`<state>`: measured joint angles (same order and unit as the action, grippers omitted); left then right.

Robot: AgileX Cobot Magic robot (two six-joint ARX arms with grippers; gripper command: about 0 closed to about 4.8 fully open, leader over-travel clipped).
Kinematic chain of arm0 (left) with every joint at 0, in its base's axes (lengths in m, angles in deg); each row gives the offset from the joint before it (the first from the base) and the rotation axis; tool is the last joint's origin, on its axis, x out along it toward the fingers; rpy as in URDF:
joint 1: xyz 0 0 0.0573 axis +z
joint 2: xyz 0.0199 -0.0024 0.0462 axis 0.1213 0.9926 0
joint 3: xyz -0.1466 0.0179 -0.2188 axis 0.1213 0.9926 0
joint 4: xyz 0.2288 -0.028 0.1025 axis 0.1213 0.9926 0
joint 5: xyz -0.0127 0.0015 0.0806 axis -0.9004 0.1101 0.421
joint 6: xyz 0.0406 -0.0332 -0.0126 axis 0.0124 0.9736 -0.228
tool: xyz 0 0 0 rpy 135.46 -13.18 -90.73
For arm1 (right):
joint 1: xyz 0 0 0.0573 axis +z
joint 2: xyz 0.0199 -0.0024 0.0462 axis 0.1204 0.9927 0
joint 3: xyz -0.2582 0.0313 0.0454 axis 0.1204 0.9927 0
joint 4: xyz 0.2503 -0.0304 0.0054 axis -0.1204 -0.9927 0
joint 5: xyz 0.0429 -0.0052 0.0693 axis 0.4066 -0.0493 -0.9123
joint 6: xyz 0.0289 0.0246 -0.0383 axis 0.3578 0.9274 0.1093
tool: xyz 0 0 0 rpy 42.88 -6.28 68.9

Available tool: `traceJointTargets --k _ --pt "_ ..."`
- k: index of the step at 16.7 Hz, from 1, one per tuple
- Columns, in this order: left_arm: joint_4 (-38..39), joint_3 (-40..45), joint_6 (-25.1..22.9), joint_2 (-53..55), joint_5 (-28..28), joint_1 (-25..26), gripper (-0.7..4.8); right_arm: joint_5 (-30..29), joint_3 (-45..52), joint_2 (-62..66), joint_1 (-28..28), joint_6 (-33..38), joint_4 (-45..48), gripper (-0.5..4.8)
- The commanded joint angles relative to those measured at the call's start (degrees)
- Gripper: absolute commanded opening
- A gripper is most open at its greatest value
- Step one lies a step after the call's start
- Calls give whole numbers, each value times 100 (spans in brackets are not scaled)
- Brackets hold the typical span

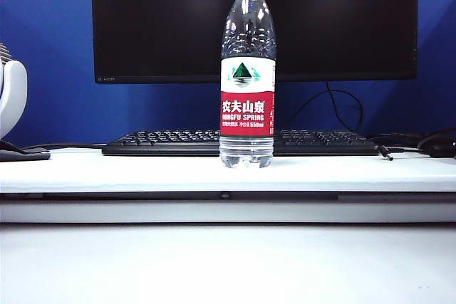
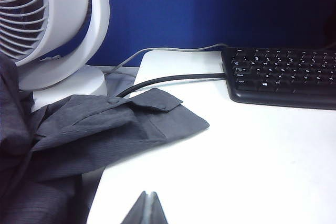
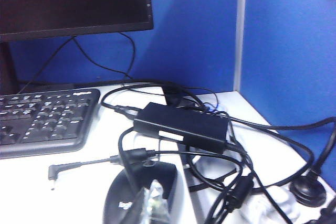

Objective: Unscrew the cap from the plastic bottle on the table.

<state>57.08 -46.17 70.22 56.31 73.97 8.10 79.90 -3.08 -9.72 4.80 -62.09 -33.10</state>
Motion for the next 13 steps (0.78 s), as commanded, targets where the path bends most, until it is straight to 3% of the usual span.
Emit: traceJointTargets --k 1,13 --pt "-55 -4 -42 -15 -24 -2 -5 -133 46 -11 9 -15 92 -1" --pt "-55 -4 -42 -15 -24 -2 -5 -280 46 -11 293 -13 96 -1"
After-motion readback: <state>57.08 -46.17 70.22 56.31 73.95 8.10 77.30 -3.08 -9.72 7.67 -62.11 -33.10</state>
